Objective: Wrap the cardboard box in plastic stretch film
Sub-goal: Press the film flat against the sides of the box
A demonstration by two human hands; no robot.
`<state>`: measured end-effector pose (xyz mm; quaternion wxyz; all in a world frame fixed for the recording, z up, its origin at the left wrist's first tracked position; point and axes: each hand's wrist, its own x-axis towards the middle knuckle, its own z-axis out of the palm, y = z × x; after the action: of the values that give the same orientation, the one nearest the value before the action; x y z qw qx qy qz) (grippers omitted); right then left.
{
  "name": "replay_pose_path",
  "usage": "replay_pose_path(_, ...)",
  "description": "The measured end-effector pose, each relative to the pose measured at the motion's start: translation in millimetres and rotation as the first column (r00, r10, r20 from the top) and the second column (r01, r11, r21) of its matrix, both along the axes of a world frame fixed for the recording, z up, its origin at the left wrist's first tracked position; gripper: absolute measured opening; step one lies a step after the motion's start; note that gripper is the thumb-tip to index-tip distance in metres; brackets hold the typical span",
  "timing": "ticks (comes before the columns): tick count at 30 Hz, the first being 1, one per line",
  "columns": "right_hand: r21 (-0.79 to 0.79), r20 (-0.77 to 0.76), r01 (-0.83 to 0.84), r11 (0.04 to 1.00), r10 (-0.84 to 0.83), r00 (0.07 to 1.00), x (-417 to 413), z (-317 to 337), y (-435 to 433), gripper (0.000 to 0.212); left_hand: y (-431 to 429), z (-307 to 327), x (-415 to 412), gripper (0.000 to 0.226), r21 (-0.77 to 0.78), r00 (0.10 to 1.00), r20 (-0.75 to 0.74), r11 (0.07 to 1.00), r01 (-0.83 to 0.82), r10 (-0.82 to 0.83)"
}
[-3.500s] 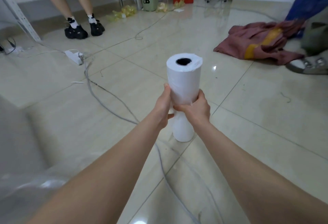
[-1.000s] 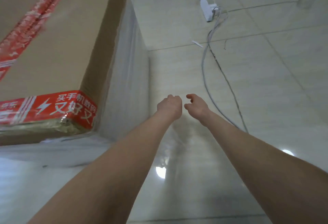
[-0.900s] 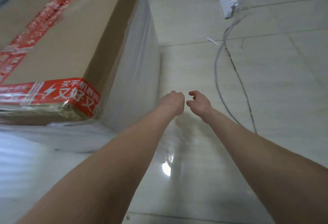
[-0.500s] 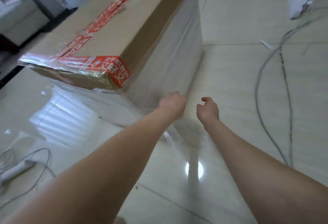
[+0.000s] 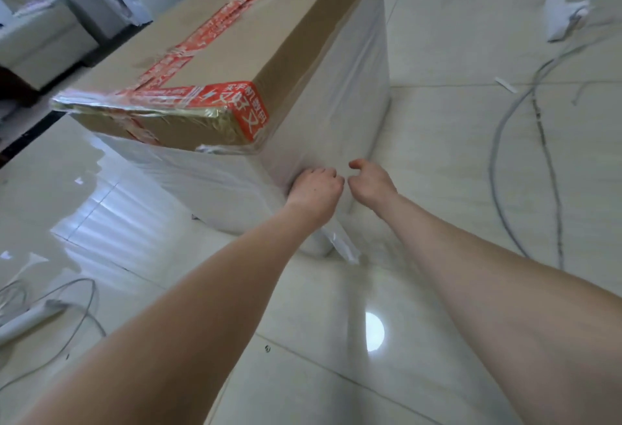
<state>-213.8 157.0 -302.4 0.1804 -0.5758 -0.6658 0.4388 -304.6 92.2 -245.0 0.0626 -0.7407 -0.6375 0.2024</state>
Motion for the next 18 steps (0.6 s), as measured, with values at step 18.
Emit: replay_pose_path(18,-0.12,-0.393,0.071,0.99,-0.113,0.912,40.3,59.3,-26.8,0.031,7.1,41.2,11.9,0.02,-0.092,0.967,0.245,0.994,-0.052,0.073)
